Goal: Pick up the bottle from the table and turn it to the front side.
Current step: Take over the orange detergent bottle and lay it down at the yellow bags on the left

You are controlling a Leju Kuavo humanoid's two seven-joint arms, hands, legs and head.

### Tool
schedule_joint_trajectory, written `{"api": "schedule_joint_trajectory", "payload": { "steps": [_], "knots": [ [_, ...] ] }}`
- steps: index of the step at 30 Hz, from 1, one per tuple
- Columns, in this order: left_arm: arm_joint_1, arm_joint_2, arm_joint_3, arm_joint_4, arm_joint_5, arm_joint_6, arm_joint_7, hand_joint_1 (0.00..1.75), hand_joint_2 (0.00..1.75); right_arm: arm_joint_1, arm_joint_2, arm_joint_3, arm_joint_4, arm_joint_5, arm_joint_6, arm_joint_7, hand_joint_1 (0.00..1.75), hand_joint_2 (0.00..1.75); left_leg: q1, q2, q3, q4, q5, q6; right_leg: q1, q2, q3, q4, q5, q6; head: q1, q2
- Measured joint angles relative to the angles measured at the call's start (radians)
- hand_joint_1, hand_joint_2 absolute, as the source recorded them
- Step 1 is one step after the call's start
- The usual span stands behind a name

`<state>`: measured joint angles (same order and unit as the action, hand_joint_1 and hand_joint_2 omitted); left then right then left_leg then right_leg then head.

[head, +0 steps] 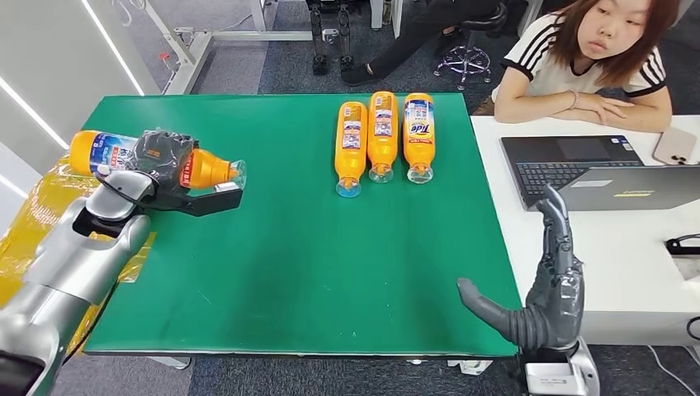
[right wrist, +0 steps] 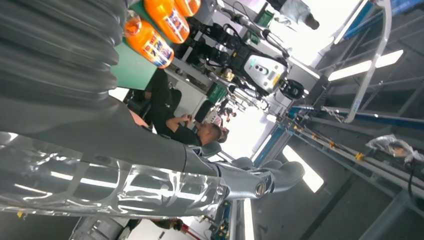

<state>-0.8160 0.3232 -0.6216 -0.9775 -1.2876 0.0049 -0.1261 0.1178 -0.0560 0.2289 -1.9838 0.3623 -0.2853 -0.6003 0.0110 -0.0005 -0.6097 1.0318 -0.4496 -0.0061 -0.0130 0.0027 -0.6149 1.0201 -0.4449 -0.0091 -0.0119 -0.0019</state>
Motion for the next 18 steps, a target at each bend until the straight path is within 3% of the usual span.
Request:
{"api": "schedule_joint_trajectory", "payload": {
  "steps": [10, 18],
  "knots": [
    [-0.008, -0.029, 0.010, 0.107, 0.021, -0.020, -0.008, 1.75, 1.75, 0.025, 0.035, -0.013, -0.005, 0.022, 0.005, 0.001, 0.00, 1.75, 0.000, 0.000, 0.000, 0.000, 0.000, 0.000, 0.000, 0.000, 0.000, 0.000, 0.000, 0.000, 0.000, 0.000],
    [-0.004, -0.015, 0.012, 0.134, 0.019, -0.056, 0.024, 1.75, 1.75, 0.025, 0.044, -0.045, -0.012, 0.022, 0.035, 0.009, 0.00, 1.75, 0.000, 0.000, 0.000, 0.000, 0.000, 0.000, 0.000, 0.000, 0.000, 0.000, 0.000, 0.000, 0.000, 0.000]
  ]
}}
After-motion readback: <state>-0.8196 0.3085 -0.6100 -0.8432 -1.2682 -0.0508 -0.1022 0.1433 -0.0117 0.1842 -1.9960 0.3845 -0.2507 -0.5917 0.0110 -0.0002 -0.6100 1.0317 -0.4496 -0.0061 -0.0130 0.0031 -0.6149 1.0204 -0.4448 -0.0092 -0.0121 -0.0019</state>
